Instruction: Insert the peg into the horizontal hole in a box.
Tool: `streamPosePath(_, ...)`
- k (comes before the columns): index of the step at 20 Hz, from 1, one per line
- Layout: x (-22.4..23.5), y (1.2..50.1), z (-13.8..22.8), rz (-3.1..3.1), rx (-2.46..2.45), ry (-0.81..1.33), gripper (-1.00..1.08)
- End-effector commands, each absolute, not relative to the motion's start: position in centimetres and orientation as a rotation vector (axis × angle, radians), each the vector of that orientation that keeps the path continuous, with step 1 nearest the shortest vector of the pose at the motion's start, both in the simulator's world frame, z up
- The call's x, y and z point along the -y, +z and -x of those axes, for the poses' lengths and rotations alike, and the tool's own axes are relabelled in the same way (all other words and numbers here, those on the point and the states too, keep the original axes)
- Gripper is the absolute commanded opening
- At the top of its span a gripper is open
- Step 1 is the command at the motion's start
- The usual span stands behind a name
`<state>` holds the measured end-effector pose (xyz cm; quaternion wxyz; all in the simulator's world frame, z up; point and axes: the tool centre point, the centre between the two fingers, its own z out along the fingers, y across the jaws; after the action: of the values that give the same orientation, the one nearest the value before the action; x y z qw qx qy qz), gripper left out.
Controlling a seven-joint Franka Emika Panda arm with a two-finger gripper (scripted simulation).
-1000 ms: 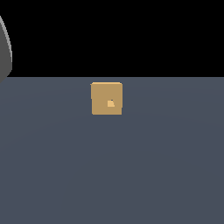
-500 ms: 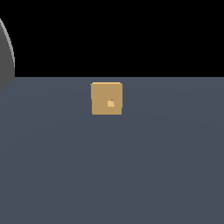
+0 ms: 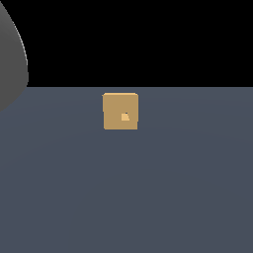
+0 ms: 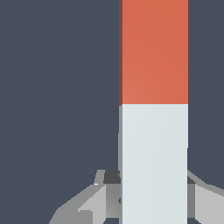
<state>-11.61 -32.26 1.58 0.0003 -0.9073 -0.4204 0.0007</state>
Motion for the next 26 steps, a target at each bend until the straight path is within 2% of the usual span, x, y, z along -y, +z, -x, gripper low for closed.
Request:
streamPosePath(1, 31.1, 1.8, 10.7, 2.835, 1.355, 0.0, -1.0)
streamPosePath(6, 27.0, 2.2, 8.0, 2.779, 1.467, 0.0, -1.0)
streamPosePath(10, 21.8, 2.8, 5.2, 2.705, 1.599, 0.001, -1.0)
streamPosePath(18, 6.4, 4.3, 0.1, 2.472, 1.942, 0.001, -1.0)
streamPosePath(26, -6.2, 5.4, -0.9, 2.257, 2.187, 0.0, -1.0)
